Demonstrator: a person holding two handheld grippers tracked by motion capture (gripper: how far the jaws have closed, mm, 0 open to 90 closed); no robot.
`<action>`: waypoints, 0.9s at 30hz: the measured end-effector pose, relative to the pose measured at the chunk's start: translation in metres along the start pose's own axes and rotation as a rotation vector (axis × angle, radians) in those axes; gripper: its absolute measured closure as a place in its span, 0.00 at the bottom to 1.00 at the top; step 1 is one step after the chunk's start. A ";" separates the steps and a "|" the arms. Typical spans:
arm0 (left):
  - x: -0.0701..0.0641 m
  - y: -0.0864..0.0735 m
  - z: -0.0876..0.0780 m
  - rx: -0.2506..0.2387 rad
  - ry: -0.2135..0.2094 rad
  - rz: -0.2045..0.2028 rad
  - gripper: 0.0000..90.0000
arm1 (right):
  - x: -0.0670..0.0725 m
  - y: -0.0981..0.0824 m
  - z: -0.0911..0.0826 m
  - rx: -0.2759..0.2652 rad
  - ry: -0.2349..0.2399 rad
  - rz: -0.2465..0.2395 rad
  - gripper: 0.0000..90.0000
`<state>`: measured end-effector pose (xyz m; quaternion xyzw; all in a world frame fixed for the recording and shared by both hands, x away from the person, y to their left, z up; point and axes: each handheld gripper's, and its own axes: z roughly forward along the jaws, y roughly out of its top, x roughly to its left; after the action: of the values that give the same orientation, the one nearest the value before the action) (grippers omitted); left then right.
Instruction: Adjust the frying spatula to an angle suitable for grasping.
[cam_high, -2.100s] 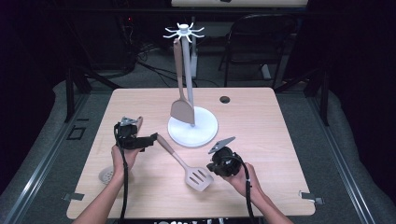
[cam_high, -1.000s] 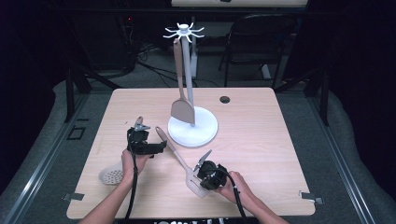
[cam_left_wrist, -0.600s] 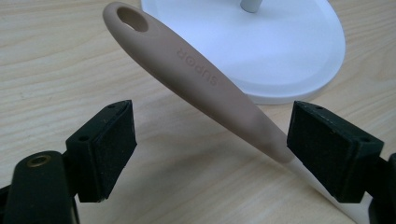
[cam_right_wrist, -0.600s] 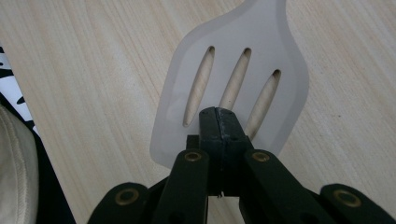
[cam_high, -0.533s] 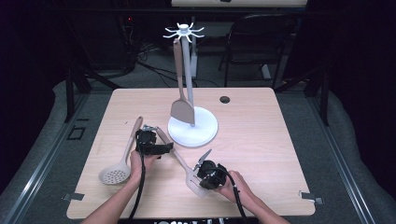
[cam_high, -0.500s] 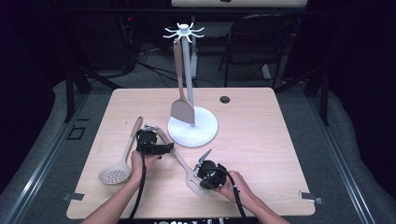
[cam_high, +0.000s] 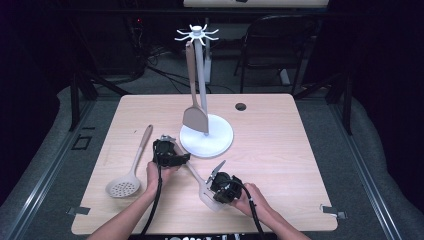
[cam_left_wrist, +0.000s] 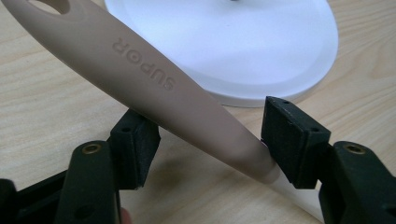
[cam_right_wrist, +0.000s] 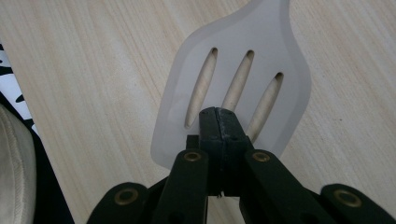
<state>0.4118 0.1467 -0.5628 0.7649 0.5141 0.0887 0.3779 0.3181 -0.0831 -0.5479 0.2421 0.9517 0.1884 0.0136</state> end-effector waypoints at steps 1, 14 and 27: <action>0.001 -0.001 -0.001 -0.008 -0.009 -0.010 0.44 | 0.000 -0.001 0.001 -0.013 0.013 0.009 0.99; -0.005 0.002 -0.017 -0.072 -0.039 -0.003 0.52 | -0.014 0.009 -0.011 -0.149 -0.006 0.098 0.74; -0.009 0.001 -0.023 -0.113 -0.045 -0.009 0.56 | -0.024 0.053 0.013 -0.224 -0.055 0.142 0.70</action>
<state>0.3963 0.1500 -0.5435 0.7419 0.5029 0.0989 0.4322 0.3650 -0.0464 -0.5422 0.3109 0.9044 0.2875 0.0533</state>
